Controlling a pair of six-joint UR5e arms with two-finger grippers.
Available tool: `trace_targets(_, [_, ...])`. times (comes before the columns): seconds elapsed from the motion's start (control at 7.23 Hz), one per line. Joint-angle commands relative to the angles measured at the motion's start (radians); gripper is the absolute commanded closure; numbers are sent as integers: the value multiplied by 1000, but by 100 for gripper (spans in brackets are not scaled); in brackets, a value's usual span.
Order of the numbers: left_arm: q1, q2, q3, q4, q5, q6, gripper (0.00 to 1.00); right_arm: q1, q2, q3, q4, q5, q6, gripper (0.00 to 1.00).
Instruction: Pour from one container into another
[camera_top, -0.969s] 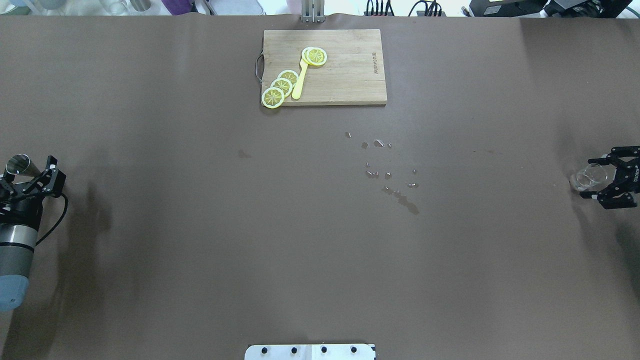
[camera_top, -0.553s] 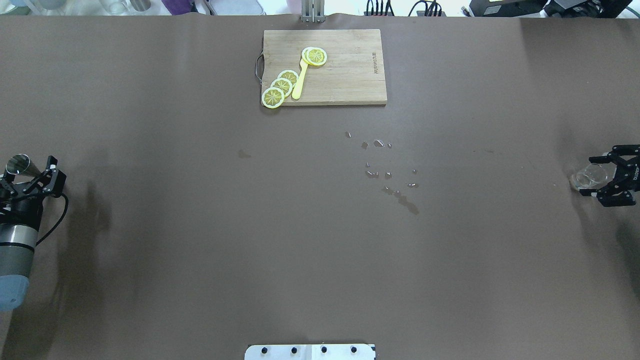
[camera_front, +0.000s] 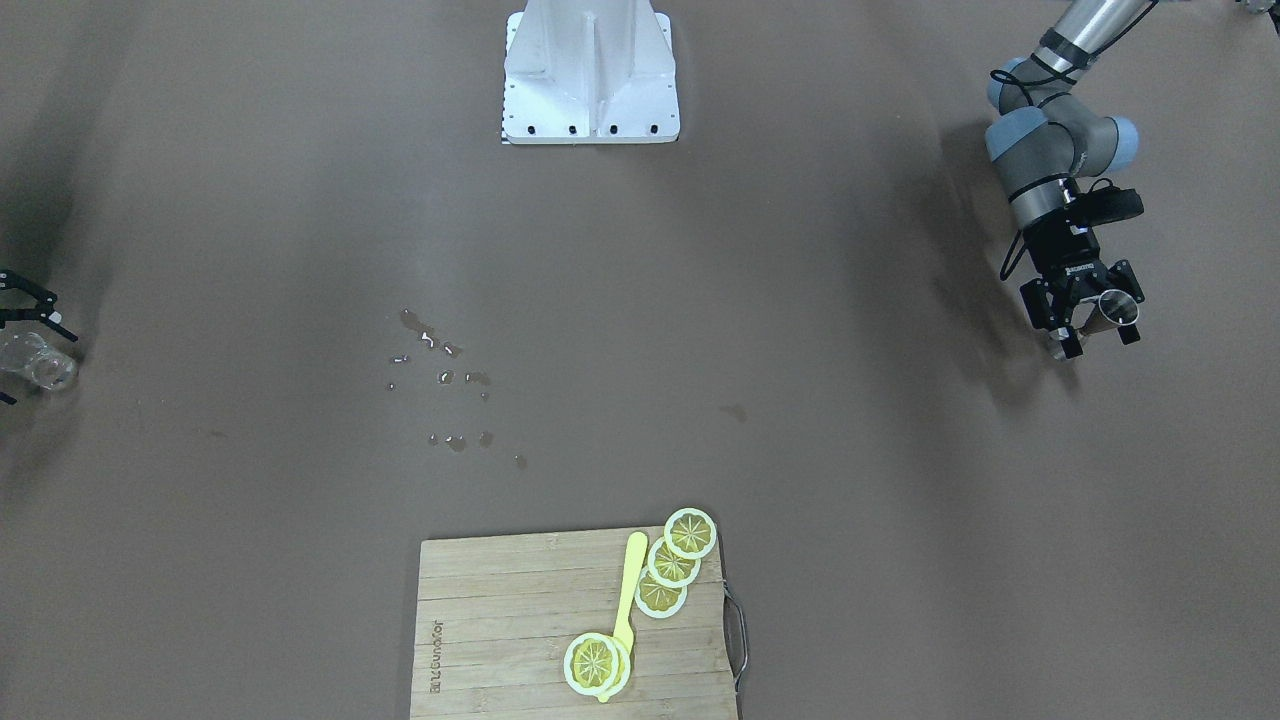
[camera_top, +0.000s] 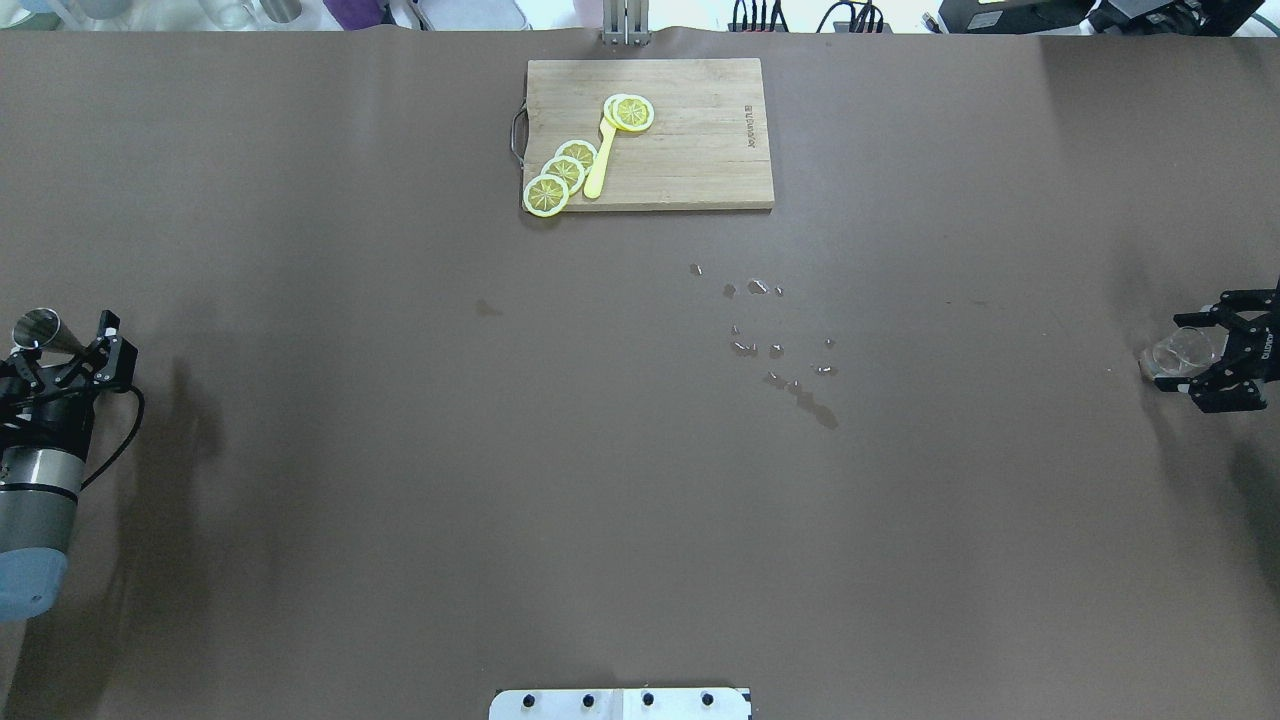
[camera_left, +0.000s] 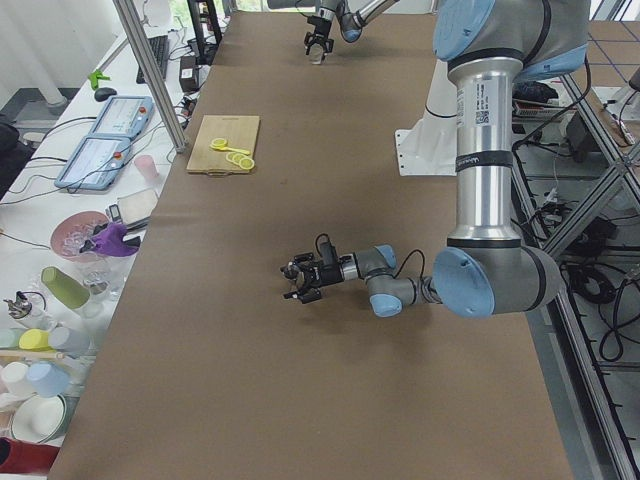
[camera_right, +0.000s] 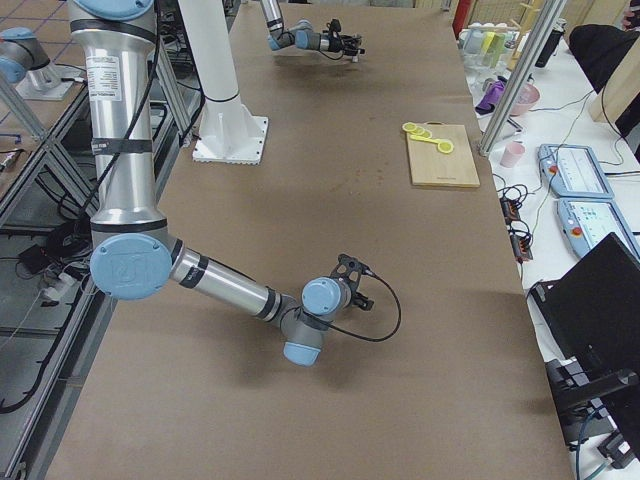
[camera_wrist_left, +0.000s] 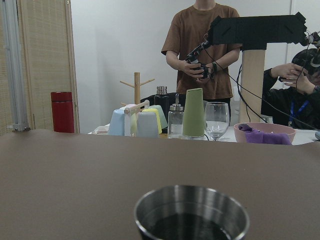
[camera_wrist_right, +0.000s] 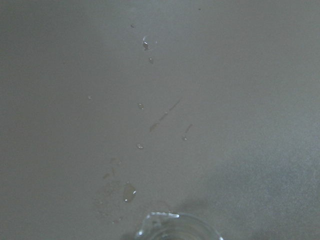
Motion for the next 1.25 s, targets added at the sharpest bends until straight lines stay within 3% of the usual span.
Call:
trace_targets(0.0, [-1, 5, -5, -2, -36, 0, 39, -2, -1, -5, 0, 1, 4, 0])
trace_targets(0.28, [-1, 8, -11, -3, -70, -2, 65, -6, -1, -5, 0, 0, 5, 4])
trace_targets(0.42, [-1, 7, -11, -3, -70, -2, 71, -8, -1, -7, 0, 0, 5, 6])
trace_targets(1.11, [-1, 11, -27, -8, -70, 0, 88, -11, -1, -8, 0, 1, 8, 36])
